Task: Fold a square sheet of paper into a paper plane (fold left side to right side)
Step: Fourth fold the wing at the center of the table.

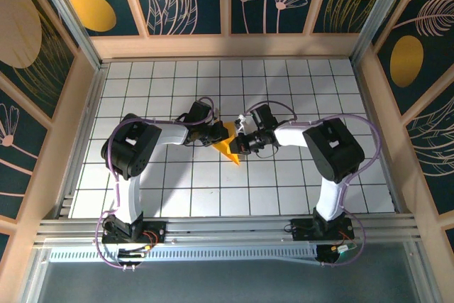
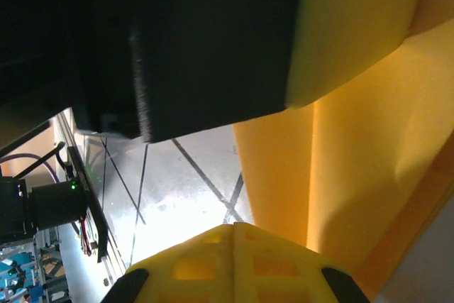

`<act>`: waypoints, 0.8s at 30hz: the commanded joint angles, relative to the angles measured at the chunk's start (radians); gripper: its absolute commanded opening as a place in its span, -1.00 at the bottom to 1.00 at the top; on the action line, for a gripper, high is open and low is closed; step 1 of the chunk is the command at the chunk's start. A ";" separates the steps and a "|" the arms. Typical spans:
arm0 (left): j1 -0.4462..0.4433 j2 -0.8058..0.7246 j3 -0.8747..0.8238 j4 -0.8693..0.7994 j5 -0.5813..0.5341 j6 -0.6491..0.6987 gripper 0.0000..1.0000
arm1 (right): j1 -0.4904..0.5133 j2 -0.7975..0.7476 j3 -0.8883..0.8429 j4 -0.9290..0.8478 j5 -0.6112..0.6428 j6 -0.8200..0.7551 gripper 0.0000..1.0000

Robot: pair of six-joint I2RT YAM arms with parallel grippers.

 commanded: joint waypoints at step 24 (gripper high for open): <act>0.004 0.048 -0.027 -0.102 -0.099 0.017 -1.00 | 0.026 0.011 -0.090 -0.012 0.024 -0.013 -1.00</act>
